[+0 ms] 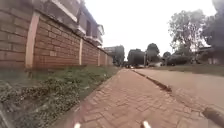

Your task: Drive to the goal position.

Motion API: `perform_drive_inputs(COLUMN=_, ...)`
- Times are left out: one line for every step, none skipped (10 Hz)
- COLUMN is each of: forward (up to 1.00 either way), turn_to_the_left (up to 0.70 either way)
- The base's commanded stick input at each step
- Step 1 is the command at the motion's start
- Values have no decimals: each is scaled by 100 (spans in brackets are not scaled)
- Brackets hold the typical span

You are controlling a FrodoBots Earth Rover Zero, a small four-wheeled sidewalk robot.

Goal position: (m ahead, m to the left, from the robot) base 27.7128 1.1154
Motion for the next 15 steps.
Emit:
perform_drive_inputs(forward=50, turn_to_the_left=-50)
perform_drive_inputs(forward=50, turn_to_the_left=-22)
perform_drive_inputs(forward=50, turn_to_the_left=2)
perform_drive_inputs(forward=50, turn_to_the_left=3)
perform_drive_inputs(forward=50, turn_to_the_left=0)
perform_drive_inputs(forward=50, turn_to_the_left=0)
perform_drive_inputs(forward=50, turn_to_the_left=0)
perform_drive_inputs(forward=50, turn_to_the_left=0)
perform_drive_inputs(forward=50, turn_to_the_left=0)
perform_drive_inputs(forward=50, turn_to_the_left=0)
perform_drive_inputs(forward=50, turn_to_the_left=0)
perform_drive_inputs(forward=50, turn_to_the_left=0)
perform_drive_inputs(forward=50, turn_to_the_left=0)
perform_drive_inputs(forward=50, turn_to_the_left=0)
perform_drive_inputs(forward=50, turn_to_the_left=0)
